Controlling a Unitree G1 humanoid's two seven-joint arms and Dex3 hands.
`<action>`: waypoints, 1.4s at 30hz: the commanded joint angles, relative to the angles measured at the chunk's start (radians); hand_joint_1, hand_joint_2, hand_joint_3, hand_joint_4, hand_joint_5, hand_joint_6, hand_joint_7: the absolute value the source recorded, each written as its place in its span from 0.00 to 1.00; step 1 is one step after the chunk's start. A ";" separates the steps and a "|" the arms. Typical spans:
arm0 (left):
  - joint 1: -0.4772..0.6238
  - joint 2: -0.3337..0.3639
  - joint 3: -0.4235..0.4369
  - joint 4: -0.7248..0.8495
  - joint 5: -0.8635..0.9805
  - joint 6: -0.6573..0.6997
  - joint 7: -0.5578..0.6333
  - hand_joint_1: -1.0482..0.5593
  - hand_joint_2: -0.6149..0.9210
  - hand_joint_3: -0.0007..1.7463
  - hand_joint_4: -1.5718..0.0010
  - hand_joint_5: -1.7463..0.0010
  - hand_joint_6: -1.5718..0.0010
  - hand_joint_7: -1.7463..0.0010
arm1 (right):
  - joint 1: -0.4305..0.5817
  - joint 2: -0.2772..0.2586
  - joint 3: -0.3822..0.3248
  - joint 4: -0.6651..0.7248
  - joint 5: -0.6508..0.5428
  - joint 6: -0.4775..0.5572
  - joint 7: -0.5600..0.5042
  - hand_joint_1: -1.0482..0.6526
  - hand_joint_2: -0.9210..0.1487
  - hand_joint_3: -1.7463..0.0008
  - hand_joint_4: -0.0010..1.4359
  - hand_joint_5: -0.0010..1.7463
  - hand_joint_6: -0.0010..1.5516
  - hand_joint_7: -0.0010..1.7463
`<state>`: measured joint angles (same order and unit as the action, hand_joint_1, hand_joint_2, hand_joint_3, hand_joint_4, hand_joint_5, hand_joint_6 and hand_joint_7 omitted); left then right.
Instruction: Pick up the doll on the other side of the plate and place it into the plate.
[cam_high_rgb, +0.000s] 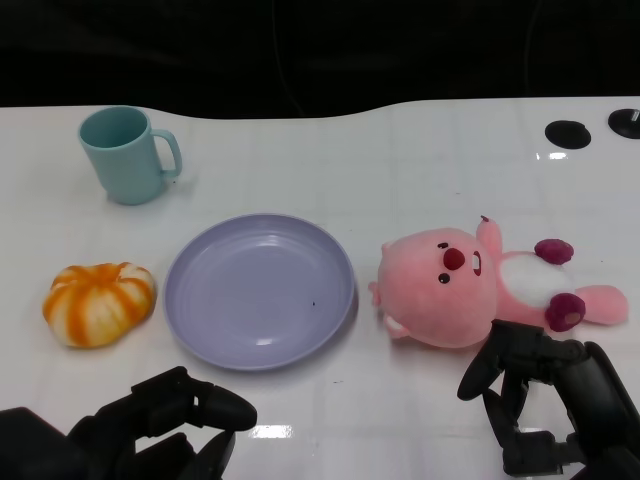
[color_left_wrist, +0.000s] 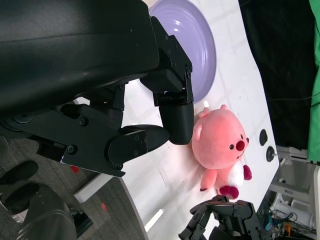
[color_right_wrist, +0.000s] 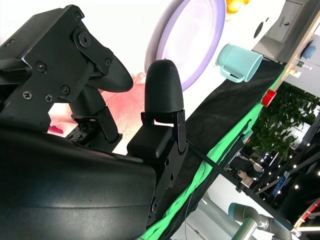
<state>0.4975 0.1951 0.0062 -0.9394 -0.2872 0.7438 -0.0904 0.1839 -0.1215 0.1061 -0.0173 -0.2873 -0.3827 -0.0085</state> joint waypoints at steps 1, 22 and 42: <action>-0.002 0.010 0.008 0.006 0.007 -0.008 -0.002 0.49 0.94 0.39 0.64 0.02 0.66 0.26 | -0.005 -0.010 -0.006 -0.003 0.004 -0.001 -0.007 0.63 0.62 0.15 0.61 1.00 0.53 0.79; -0.009 -0.017 0.017 -0.002 -0.011 0.032 0.011 0.50 0.93 0.40 0.64 0.01 0.65 0.27 | -0.032 0.022 -0.076 -0.164 0.098 0.122 -0.013 0.48 0.18 0.71 0.35 0.60 0.40 0.34; -0.004 -0.012 0.007 -0.005 0.008 0.028 0.013 0.50 0.93 0.40 0.64 0.01 0.65 0.28 | -0.212 -0.253 0.024 -0.379 -0.458 0.658 0.289 0.22 0.03 1.00 0.00 0.29 0.10 0.05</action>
<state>0.4905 0.1801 0.0098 -0.9321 -0.2870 0.7685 -0.0896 -0.0050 -0.3492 0.1216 -0.3776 -0.7220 0.2493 0.2500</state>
